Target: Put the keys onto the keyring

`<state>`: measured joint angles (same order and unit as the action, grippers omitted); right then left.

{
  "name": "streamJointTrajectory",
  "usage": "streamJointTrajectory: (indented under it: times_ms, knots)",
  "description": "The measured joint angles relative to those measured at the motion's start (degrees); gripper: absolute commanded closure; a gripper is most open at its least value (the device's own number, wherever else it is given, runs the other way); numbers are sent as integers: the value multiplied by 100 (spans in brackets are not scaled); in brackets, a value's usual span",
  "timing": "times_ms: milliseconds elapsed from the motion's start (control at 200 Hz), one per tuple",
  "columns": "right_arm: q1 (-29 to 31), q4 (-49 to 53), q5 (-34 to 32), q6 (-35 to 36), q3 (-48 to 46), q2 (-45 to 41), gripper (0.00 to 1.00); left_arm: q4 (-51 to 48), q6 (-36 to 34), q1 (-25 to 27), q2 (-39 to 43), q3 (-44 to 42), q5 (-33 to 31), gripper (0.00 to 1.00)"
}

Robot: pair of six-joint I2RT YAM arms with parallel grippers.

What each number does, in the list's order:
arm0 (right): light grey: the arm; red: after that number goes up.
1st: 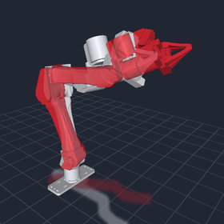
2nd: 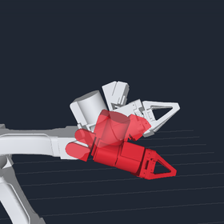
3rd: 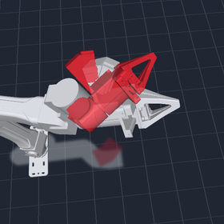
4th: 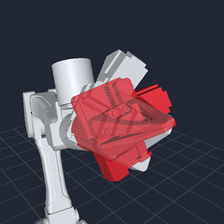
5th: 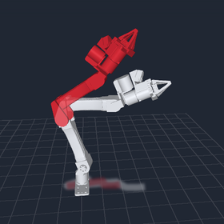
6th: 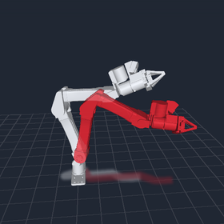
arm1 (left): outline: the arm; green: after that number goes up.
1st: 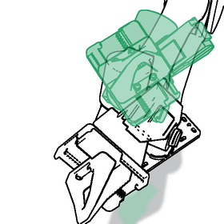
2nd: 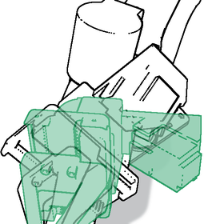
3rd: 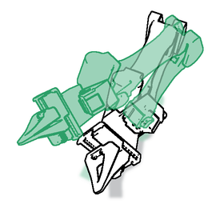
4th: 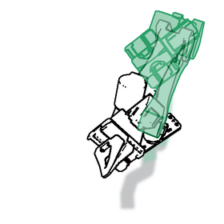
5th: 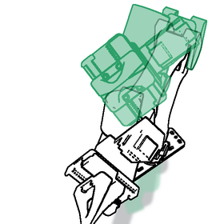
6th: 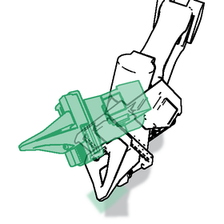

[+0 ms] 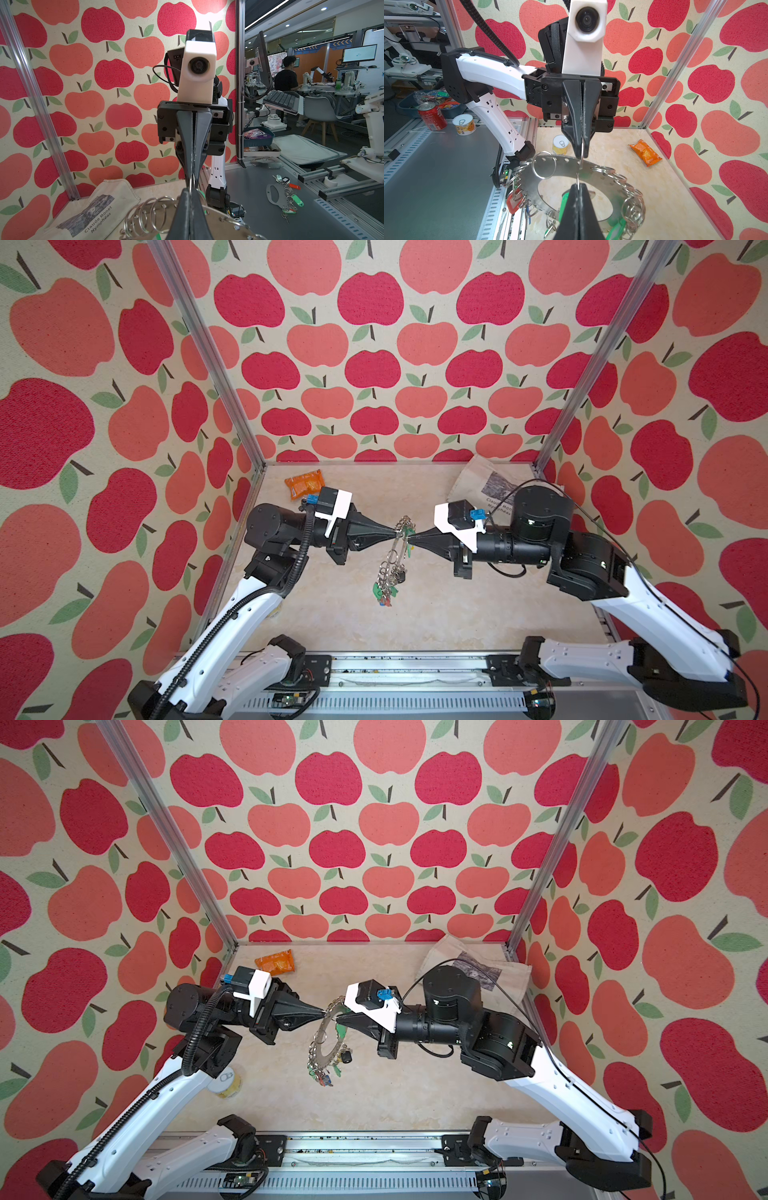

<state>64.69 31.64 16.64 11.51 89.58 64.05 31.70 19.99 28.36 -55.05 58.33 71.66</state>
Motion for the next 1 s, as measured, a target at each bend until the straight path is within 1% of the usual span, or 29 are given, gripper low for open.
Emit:
streamJointTrajectory:
  times_ms: [680,1001]
  knots:
    - [0,-2,70,2,33,59,100,-17,-13,0,-2,2,0,100]
    - [0,42,-68,24,33,48,100,-22,-15,0,-2,7,2,100]
